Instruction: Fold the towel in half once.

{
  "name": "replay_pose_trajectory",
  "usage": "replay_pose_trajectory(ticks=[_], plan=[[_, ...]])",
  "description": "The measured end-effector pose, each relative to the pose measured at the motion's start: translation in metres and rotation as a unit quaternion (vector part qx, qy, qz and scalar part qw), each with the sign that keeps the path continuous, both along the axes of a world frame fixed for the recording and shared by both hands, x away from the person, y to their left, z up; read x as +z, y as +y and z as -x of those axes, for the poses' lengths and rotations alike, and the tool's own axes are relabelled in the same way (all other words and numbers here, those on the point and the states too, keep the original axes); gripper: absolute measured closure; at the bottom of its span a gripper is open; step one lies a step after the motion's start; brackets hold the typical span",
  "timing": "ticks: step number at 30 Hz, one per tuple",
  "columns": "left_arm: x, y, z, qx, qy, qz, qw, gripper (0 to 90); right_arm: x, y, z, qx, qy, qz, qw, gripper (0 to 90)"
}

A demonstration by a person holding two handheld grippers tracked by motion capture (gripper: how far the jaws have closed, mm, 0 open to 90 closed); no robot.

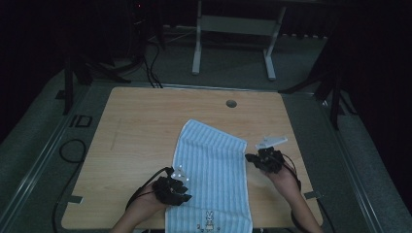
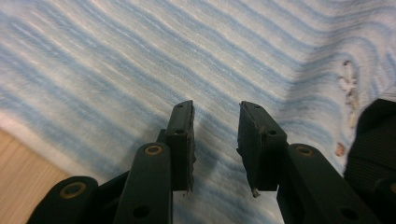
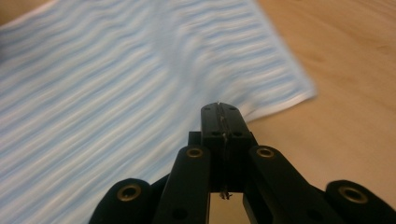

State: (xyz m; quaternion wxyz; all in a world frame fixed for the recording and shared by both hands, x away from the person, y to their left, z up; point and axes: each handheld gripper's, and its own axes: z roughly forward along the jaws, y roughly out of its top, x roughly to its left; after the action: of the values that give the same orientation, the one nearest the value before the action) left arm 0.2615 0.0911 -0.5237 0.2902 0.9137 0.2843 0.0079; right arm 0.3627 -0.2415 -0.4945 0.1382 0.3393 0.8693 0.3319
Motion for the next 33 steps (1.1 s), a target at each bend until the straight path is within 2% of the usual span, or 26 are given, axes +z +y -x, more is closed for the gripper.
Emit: replay_pose_trajectory(ticks=[2,5,8,10,13,17,24,28,31,33], plan=[[-0.004,-0.001,-0.001,0.000,0.003,-0.005,1.0000,65.8,-0.007,0.003,-0.020,-0.011,0.012,0.003,0.9999,89.6],[-0.007,-0.001,-0.002,-0.001,0.002,-0.008,1.0000,65.7,-0.018,0.010,-0.039,-0.024,0.027,0.004,0.9993,89.6],[-0.011,-0.002,-0.002,-0.001,0.005,-0.010,0.9999,65.7,-0.029,0.017,-0.050,-0.027,0.039,0.013,0.9988,89.6],[-0.011,-0.002,-0.003,0.002,0.005,-0.005,1.0000,65.8,-0.036,0.021,-0.055,-0.029,0.047,0.025,0.9982,89.6],[-0.012,-0.003,-0.003,0.003,0.004,-0.004,1.0000,65.8,-0.043,0.022,-0.061,-0.033,0.053,0.024,0.9977,89.6],[-0.012,-0.003,-0.001,0.005,-0.001,-0.003,1.0000,65.8,-0.042,0.020,-0.072,-0.046,0.049,0.034,0.9972,89.6],[-0.012,-0.003,-0.002,0.003,0.004,0.000,1.0000,65.7,-0.042,0.013,-0.096,-0.089,0.050,0.038,0.9941,89.6],[-0.012,-0.004,-0.001,-0.002,0.006,0.003,1.0000,65.7,-0.039,0.010,-0.111,-0.102,0.065,0.048,0.9915,88.8],[-0.012,-0.005,-0.001,-0.003,0.007,0.002,1.0000,65.6,-0.034,0.009,-0.116,-0.106,0.072,0.063,0.9898,85.9],[-0.011,-0.004,0.000,-0.004,0.005,0.003,1.0000,64.4,-0.027,0.011,-0.109,-0.098,0.064,0.043,0.9922,84.9]])
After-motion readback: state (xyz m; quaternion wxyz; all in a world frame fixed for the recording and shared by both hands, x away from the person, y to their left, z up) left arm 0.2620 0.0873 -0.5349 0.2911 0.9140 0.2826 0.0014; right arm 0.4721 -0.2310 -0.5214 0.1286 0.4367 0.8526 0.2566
